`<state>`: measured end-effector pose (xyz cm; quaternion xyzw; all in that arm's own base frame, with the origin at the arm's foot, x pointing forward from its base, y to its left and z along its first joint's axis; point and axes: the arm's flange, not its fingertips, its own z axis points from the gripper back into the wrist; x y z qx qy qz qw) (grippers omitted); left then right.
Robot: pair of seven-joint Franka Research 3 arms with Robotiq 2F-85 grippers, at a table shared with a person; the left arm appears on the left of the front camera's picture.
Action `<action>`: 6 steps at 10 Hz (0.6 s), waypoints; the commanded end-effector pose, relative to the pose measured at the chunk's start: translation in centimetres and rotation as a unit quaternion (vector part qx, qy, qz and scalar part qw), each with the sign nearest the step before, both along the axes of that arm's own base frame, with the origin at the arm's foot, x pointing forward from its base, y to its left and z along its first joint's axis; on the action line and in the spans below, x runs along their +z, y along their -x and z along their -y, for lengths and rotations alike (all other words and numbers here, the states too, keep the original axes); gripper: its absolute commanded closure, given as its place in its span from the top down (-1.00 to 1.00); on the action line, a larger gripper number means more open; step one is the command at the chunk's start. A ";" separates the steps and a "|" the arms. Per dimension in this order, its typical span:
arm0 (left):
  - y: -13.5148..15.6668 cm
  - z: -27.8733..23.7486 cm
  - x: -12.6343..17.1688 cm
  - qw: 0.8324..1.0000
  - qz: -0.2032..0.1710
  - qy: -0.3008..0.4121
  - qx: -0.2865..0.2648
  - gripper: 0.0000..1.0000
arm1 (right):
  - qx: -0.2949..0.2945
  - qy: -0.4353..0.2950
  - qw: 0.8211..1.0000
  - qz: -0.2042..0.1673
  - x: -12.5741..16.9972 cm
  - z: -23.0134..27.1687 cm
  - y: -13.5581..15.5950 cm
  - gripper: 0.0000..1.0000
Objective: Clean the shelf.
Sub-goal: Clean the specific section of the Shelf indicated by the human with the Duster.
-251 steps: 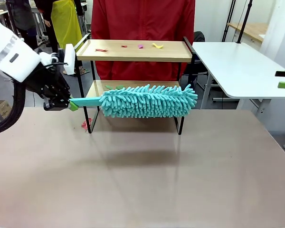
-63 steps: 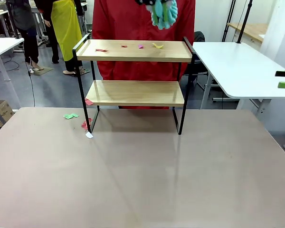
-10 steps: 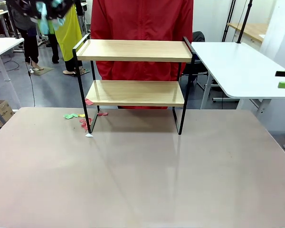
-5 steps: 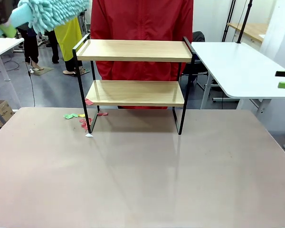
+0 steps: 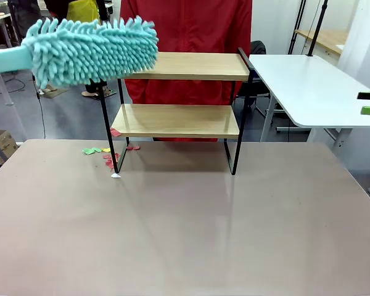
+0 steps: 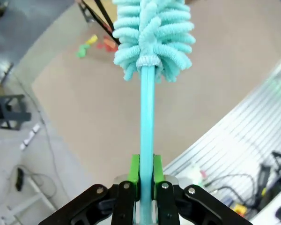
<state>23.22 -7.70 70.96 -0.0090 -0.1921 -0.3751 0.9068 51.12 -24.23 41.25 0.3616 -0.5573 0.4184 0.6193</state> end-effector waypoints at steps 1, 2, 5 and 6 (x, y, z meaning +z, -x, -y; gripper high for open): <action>0.0 -0.9 0.1 0.997 0.005 -0.056 -0.061 -0.74 | 0.001 0.000 1.000 0.002 0.2 -0.2 0.1 1.00; -0.2 -1.0 -0.3 0.993 -0.004 -0.084 -0.086 -0.74 | 0.001 0.000 1.000 0.002 0.2 -0.2 0.1 1.00; -0.7 -1.4 -3.0 0.970 -0.039 -0.197 -0.139 -0.74 | 0.001 0.000 1.000 0.002 0.2 -0.2 0.1 1.00; -1.4 -2.0 -3.7 0.962 -0.053 -0.228 -0.143 -0.74 | 0.001 0.000 1.000 0.002 0.2 -0.2 0.1 1.00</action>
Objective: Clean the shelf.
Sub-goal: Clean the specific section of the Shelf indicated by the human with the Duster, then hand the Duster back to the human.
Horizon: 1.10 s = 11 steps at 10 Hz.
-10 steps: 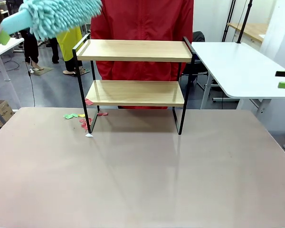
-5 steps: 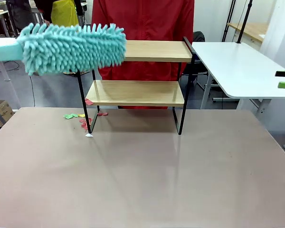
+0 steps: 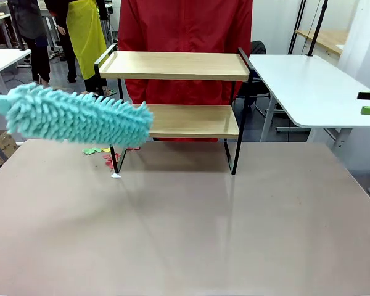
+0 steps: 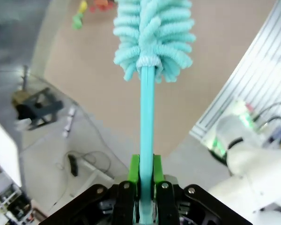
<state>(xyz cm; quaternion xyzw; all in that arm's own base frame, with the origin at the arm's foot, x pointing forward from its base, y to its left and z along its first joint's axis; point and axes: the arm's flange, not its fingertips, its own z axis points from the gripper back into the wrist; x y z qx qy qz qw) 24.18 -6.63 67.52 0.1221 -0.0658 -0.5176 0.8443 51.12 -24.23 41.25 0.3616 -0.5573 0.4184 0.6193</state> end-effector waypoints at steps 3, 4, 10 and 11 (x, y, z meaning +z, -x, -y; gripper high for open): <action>-1.2 -1.8 -2.7 0.992 -0.062 -0.095 -0.049 -0.74 | 0.001 0.000 1.000 0.002 0.2 -0.2 0.1 1.00; -1.5 -0.9 -3.6 0.985 -0.096 -0.121 -0.075 -0.74 | 0.001 0.000 1.000 0.002 0.2 -0.2 0.1 1.00; -1.8 2.3 -5.0 0.968 -0.121 -0.175 -0.130 -0.74 | 0.001 0.000 1.000 0.002 0.2 -0.2 0.1 1.00; -1.8 2.3 -5.0 0.968 -0.121 -0.175 -0.130 -0.74 | 0.001 0.000 1.000 0.002 0.2 -0.2 0.1 1.00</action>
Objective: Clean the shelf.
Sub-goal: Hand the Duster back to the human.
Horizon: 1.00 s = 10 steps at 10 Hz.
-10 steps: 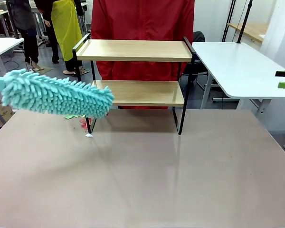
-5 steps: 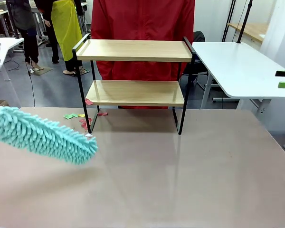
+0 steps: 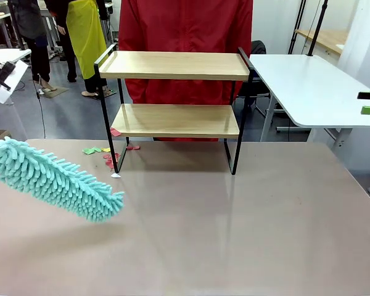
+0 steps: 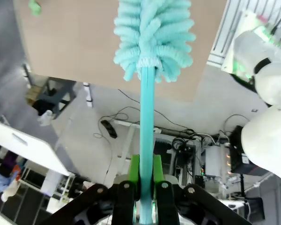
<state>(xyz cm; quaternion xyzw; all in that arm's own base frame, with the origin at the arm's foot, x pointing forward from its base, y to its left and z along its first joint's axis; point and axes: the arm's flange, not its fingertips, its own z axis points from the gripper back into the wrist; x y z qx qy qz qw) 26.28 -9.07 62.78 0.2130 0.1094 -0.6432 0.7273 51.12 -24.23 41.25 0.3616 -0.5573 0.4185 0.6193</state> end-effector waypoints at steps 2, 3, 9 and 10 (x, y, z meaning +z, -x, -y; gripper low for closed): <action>0.3 -0.1 -0.2 1.000 -0.012 0.012 0.014 -0.74 | 0.001 0.000 1.000 0.002 0.2 -0.2 0.1 1.00; 0.3 -0.1 -0.2 1.000 -0.012 0.012 0.014 -0.74 | 0.001 0.000 1.000 0.002 0.2 -0.2 0.1 1.00; -1.6 1.2 -2.0 0.996 0.000 0.078 -0.041 -0.74 | 0.066 -0.026 0.997 0.019 2.1 -2.9 4.2 1.00; -1.9 0.9 -3.1 0.993 0.005 0.109 -0.046 -0.74 | 0.093 -0.044 0.995 0.014 2.6 -4.7 5.8 1.00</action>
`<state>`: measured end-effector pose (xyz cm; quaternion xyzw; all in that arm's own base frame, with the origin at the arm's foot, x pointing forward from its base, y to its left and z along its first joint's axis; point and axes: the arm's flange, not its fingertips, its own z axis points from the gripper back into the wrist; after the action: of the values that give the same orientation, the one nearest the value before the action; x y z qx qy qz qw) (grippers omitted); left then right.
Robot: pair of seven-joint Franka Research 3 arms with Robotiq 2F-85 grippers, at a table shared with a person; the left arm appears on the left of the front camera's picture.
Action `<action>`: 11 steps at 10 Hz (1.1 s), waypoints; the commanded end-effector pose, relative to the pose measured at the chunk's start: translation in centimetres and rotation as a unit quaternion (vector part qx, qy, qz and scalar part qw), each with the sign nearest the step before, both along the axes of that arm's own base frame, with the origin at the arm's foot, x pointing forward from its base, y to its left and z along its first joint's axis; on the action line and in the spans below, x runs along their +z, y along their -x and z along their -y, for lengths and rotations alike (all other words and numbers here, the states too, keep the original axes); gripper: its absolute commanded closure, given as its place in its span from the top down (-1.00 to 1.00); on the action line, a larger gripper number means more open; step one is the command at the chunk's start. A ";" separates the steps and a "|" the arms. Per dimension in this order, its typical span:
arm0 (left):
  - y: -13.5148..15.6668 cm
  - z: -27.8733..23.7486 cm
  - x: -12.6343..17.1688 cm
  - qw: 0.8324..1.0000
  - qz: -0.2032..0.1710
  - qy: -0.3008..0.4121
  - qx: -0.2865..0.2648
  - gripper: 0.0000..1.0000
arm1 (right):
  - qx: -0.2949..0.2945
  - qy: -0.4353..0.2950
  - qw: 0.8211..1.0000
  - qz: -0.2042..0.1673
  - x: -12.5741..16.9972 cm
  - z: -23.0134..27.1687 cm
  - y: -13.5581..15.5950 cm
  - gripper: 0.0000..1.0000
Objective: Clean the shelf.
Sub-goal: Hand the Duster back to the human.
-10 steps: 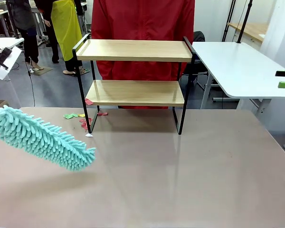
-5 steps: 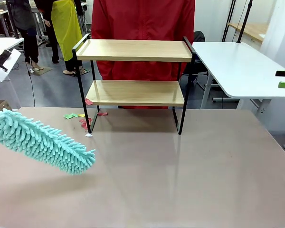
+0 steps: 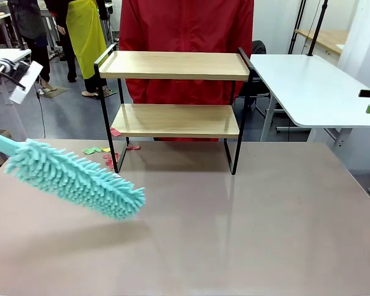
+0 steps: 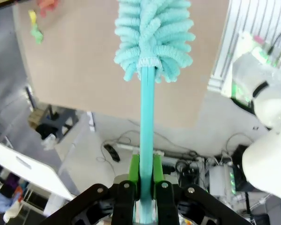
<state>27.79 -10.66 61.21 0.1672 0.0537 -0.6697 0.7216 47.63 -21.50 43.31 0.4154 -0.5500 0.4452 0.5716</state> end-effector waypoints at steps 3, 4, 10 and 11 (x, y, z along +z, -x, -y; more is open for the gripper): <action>-0.1 -0.6 -4.5 0.990 0.041 0.133 -0.018 -0.74 | 0.099 -0.060 0.993 -0.022 0.5 -9.3 7.2 1.00; 0.0 -0.3 -5.4 0.980 0.054 0.191 -0.035 -0.74 | 0.099 -0.069 0.992 -0.039 0.1 -12.4 8.3 1.00; -1.7 2.2 -14.4 0.929 0.055 0.361 -0.067 -0.74 | 0.085 -0.101 0.991 -0.033 -3.3 -27.9 10.6 1.00; -2.4 2.4 -15.2 0.911 0.064 0.397 -0.088 -0.74 | 0.105 -0.097 0.989 -0.041 -2.9 -24.2 10.7 1.00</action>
<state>31.78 -13.98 50.35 -0.0507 -0.2404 -0.6703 0.7002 37.79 4.99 40.21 0.5397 -0.5224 0.4253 0.5049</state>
